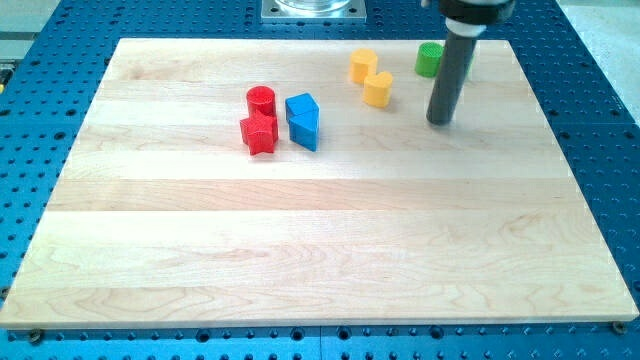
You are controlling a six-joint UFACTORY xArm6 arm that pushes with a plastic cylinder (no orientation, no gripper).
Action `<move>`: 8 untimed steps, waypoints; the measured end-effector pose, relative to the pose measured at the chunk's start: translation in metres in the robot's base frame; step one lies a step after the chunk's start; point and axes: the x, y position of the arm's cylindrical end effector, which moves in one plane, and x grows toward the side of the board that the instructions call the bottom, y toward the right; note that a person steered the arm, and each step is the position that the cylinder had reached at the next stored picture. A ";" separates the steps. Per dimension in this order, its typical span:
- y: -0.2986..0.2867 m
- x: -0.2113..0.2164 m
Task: Move the heart bottom left to the hexagon
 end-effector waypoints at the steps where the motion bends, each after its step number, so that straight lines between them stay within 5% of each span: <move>1: -0.015 0.005; 3: -0.037 -0.073; 4: -0.050 -0.073; 8: -0.099 0.019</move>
